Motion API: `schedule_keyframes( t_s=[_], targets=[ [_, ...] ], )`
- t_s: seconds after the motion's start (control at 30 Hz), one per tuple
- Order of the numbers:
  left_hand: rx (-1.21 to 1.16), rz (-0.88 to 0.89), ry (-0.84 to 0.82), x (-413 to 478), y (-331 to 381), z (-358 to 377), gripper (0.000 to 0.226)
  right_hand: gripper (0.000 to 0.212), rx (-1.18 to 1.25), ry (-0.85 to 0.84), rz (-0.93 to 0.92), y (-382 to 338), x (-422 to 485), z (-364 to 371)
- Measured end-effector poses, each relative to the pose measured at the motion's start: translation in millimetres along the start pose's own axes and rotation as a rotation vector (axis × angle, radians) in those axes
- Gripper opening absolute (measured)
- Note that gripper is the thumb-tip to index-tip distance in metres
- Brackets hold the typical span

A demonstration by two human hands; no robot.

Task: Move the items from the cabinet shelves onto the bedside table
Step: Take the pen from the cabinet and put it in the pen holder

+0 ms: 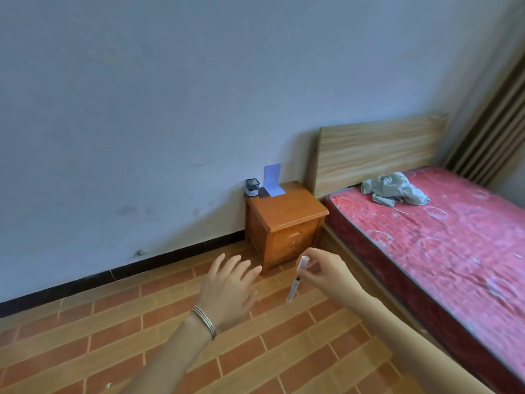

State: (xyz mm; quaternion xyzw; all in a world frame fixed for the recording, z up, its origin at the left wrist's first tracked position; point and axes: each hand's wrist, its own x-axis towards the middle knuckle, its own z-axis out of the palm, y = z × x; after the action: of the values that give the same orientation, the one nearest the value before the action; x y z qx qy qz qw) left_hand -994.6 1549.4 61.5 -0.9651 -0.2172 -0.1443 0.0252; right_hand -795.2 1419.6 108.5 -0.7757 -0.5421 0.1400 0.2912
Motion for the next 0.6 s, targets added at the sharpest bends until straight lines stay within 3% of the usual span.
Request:
schedule_keyframes(
  t_s=[0.27,0.6],
  targets=[
    [-0.046,0.045,-0.016,104,-45,42,0.048,0.009,0.023,0.108,0.084,43,97,-7],
    [-0.055,-0.009,-0.080,265,-81,118,0.048,0.008,0.103,0.041,0.086,156,261,-28]
  ],
)
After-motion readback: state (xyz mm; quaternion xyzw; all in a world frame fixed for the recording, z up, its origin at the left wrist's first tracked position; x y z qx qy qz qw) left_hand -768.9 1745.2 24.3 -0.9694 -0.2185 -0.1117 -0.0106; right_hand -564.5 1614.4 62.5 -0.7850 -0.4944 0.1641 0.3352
